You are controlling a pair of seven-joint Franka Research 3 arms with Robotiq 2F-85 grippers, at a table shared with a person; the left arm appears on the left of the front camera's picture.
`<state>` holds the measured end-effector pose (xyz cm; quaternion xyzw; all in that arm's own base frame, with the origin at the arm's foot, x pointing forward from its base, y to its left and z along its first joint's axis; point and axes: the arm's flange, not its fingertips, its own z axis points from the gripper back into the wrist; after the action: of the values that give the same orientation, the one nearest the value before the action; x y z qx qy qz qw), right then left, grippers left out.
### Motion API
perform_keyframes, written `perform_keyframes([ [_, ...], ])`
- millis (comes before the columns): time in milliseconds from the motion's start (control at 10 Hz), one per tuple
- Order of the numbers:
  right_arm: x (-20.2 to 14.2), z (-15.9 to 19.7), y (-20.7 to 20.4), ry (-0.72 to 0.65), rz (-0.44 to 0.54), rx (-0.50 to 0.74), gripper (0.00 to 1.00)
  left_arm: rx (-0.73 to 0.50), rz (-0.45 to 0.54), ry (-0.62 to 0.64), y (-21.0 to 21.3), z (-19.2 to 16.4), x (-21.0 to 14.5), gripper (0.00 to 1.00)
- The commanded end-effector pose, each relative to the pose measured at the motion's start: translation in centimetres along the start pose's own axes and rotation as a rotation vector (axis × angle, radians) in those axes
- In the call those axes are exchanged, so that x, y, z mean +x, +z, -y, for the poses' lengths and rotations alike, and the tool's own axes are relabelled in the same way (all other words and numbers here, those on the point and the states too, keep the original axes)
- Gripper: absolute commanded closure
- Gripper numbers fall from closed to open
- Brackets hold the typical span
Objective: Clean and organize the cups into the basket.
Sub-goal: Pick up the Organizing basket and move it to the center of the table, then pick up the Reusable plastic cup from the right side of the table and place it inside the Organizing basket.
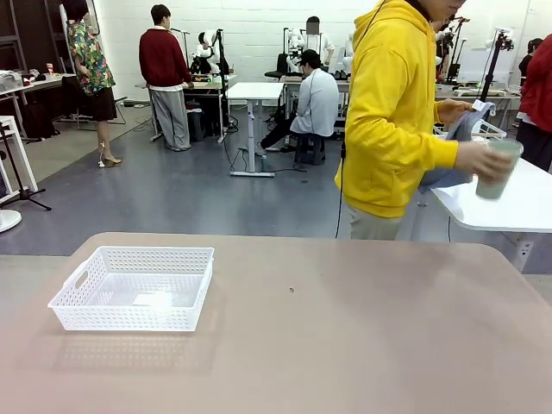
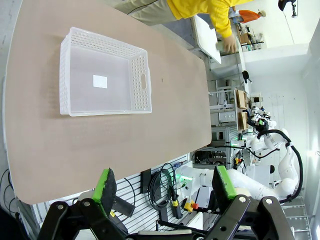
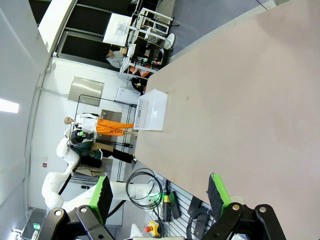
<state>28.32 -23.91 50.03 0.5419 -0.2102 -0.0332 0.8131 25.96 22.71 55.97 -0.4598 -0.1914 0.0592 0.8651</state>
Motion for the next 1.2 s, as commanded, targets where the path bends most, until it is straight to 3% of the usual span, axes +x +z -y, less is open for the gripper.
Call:
perform_keyframes([
  [0,0.1,0.2,0.0,0.000,0.005,-0.001,0.00,-0.008,0.003,-0.005,0.1,0.0,-0.1,0.00],
  [900,0.0,0.0,0.0,0.000,0.000,0.000,0.00,0.000,0.000,0.000,0.0,0.0,0.0,0.00],
  [1000,1.5,0.0,-0.5,0.226,-0.096,0.070,0.00,0.066,0.013,-0.073,0.3,1.8,0.8,0.00],
  [1100,3.8,0.1,-1.0,0.328,-0.147,0.102,0.00,0.060,-0.063,-0.167,0.9,4.7,1.8,0.00],
])
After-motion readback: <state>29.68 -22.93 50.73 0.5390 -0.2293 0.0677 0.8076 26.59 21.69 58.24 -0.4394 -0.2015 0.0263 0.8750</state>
